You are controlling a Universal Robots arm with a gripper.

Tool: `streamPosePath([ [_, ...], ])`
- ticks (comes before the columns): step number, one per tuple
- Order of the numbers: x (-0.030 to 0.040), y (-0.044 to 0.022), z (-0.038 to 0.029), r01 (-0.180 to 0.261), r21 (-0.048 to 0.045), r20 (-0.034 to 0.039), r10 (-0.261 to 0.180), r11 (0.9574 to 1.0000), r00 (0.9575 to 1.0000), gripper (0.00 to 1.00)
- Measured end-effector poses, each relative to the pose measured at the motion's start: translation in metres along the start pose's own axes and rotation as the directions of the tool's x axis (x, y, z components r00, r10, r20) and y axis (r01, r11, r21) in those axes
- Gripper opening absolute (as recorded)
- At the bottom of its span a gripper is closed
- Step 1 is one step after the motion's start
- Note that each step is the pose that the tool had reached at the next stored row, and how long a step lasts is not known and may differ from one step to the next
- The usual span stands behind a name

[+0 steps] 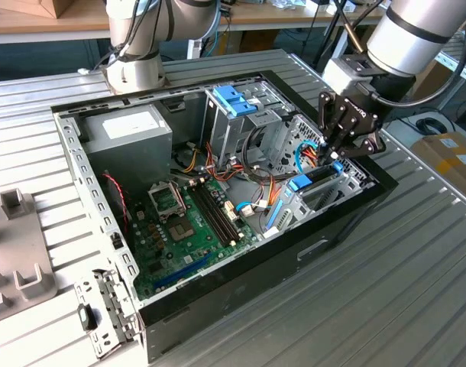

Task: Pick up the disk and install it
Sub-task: 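Insert the first disk wire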

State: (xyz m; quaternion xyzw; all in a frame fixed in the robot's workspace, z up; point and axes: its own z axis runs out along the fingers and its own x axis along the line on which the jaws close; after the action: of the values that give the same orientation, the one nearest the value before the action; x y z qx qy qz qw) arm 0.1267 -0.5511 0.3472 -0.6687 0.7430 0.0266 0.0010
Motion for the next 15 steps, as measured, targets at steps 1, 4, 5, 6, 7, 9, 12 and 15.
streamPosePath([
  [1,0.0013,0.0000,0.0002,0.000,-0.0002,0.0020,0.000,1.0000,1.0000,0.18],
  [4,0.0050,-0.0003,0.0004,0.001,-0.0011,0.0098,-0.001,1.0000,1.0000,0.18],
  [5,0.0065,-0.0004,0.0003,0.001,-0.0020,0.0191,-0.001,1.0000,0.9998,0.18],
  [6,0.0074,-0.0005,0.0004,0.002,-0.0031,0.0293,-0.002,1.0000,0.9996,0.18],
  [7,0.0082,-0.0006,0.0003,0.002,-0.0045,0.0429,-0.002,1.0000,0.9991,0.18],
  [9,0.0104,-0.0008,0.0002,0.004,-0.0097,0.0939,-0.003,0.9999,0.9956,0.18],
  [12,0.0146,-0.0012,0.0001,0.005,-0.0103,0.0994,-0.004,0.9999,0.9950,0.18],
  [15,0.0182,-0.0016,0.0000,0.005,-0.0104,0.0994,-0.004,0.9999,0.9950,0.18],
])
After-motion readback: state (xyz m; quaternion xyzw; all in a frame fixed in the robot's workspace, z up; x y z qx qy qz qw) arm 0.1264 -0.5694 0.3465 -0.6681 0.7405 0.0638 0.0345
